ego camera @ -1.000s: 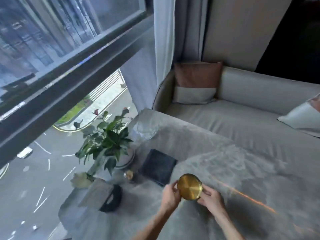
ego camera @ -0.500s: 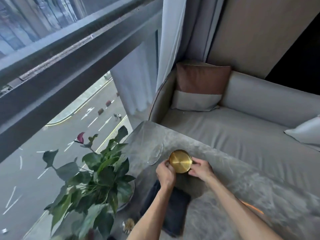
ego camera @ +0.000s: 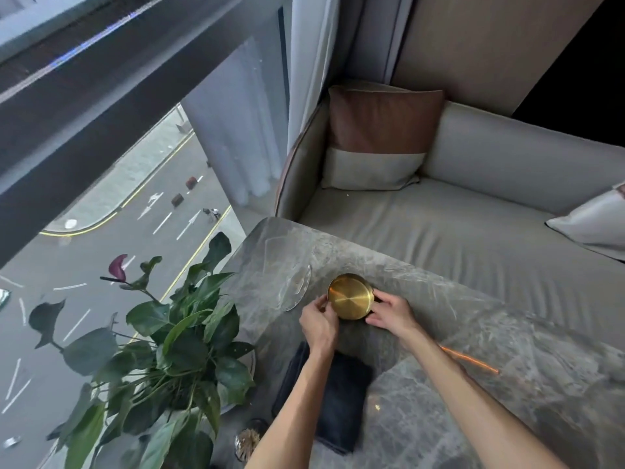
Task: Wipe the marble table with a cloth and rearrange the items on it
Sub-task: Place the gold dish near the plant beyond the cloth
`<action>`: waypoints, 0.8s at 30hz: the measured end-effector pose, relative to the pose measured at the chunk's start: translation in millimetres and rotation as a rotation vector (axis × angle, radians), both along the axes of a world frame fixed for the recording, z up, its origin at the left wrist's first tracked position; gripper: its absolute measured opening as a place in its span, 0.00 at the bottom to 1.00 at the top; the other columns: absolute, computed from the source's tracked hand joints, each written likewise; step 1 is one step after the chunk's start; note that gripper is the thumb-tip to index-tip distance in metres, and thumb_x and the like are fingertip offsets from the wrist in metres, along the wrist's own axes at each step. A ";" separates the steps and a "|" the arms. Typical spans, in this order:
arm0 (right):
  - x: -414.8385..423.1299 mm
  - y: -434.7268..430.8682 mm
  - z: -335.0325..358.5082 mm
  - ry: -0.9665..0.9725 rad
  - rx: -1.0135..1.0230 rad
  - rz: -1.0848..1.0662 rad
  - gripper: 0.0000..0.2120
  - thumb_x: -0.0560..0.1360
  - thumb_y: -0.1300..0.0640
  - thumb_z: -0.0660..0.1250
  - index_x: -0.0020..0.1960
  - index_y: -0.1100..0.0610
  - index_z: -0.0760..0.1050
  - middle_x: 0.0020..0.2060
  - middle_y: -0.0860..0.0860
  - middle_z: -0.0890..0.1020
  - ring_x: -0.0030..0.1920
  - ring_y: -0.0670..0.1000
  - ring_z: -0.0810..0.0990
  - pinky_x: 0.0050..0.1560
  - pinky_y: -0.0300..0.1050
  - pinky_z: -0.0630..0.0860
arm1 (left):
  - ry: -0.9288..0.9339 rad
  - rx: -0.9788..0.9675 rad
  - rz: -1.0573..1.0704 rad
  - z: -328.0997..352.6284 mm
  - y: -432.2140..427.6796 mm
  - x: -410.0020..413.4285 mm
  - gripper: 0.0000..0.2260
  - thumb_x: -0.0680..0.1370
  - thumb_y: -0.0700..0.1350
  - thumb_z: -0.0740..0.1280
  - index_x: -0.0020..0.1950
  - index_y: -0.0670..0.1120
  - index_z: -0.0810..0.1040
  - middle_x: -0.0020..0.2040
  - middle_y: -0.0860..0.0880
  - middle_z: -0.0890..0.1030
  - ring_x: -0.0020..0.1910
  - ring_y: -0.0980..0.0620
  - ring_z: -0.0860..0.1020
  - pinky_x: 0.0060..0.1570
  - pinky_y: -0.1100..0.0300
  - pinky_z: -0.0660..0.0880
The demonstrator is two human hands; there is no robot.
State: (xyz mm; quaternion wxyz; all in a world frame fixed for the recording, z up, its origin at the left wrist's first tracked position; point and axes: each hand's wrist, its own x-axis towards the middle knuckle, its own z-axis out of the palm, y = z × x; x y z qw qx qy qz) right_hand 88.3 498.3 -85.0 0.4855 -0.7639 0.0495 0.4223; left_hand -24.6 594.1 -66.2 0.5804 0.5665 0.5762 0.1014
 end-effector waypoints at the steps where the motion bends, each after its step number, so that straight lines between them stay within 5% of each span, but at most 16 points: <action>1: -0.5 0.0 0.0 -0.001 -0.001 -0.003 0.24 0.77 0.62 0.66 0.72 0.61 0.67 0.39 0.54 0.79 0.38 0.52 0.79 0.34 0.34 0.81 | 0.001 -0.007 -0.001 -2.8 0.2 0.0 0.14 0.73 0.45 0.65 0.56 0.45 0.82 0.53 0.45 0.85 0.52 0.48 0.83 0.58 0.51 0.78; 9: -2.2 1.2 1.1 -0.030 -0.053 0.008 0.23 0.78 0.61 0.65 0.72 0.58 0.67 0.45 0.58 0.81 0.42 0.53 0.80 0.33 0.34 0.81 | 0.043 0.016 -0.121 -0.7 3.3 -1.2 0.12 0.74 0.44 0.64 0.55 0.43 0.79 0.47 0.44 0.84 0.46 0.46 0.82 0.51 0.52 0.79; 16: -22.5 -24.1 27.3 -0.131 -0.030 -0.031 0.24 0.81 0.53 0.60 0.75 0.55 0.62 0.53 0.58 0.79 0.32 0.49 0.75 0.25 0.36 0.72 | 0.075 0.107 -0.107 26.1 -11.7 -10.7 0.18 0.78 0.47 0.62 0.64 0.38 0.69 0.57 0.40 0.74 0.54 0.44 0.74 0.57 0.54 0.70; 24: -75.7 -213.9 80.5 -0.068 0.078 -0.280 0.11 0.81 0.54 0.59 0.60 0.54 0.74 0.52 0.56 0.79 0.29 0.45 0.78 0.25 0.34 0.71 | 0.038 0.256 -0.450 76.4 -160.2 -31.8 0.09 0.79 0.44 0.58 0.55 0.44 0.73 0.52 0.44 0.76 0.53 0.42 0.76 0.53 0.53 0.71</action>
